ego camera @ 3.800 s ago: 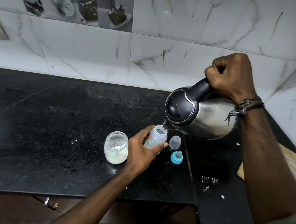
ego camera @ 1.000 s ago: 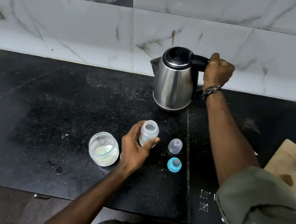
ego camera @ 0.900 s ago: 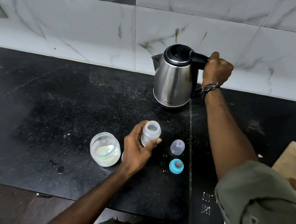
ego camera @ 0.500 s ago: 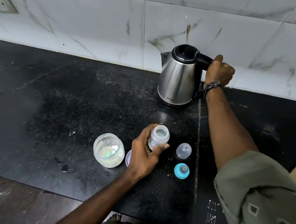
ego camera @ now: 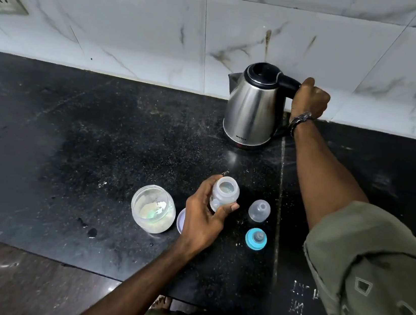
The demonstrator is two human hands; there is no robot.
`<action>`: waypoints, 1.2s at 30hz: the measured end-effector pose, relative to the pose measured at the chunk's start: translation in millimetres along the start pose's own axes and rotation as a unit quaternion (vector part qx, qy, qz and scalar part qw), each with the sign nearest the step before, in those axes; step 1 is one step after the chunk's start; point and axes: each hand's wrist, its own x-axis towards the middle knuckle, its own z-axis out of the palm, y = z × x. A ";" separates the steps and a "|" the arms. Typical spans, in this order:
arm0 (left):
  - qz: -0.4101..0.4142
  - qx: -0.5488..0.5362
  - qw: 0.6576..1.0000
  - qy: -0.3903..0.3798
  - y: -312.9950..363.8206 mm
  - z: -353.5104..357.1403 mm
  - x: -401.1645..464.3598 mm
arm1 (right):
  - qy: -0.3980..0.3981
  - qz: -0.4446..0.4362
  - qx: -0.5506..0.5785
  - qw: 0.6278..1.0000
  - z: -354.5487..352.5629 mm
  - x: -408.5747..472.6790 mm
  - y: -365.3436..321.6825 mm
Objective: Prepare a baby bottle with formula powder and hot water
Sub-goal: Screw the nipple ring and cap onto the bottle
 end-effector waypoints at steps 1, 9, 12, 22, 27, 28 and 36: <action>0.001 0.003 1.000 0.001 -0.8 -0.1 -0.2 | -0.009 0.002 -0.001 1.000 0.0 -0.5 1.0; 0.011 0.006 1.000 -0.006 5.2 -2.4 -3.6 | -0.029 -0.028 -0.025 0.999 -21.2 2.3 9.7; 0.019 0.006 1.000 -0.009 8.4 -6.3 -2.5 | 0.034 -0.060 0.047 0.996 -38.2 -5.2 9.7; 0.024 -0.010 0.999 -0.046 12.1 -18.4 -12.2 | -0.066 -0.152 0.015 0.986 -135.4 -124.7 51.3; 0.026 -0.006 0.996 -0.082 10.8 -20.2 -29.9 | -0.123 -0.173 -0.112 0.971 -180.4 -194.8 115.1; 0.026 -0.011 0.997 -0.078 6.4 -21.8 -26.7 | -0.140 -0.168 -0.138 0.966 -177.0 -200.8 126.2; 0.024 -0.003 0.996 -0.082 2.9 -25.2 -39.3 | -0.222 -0.144 -0.454 0.851 -179.0 -223.5 172.2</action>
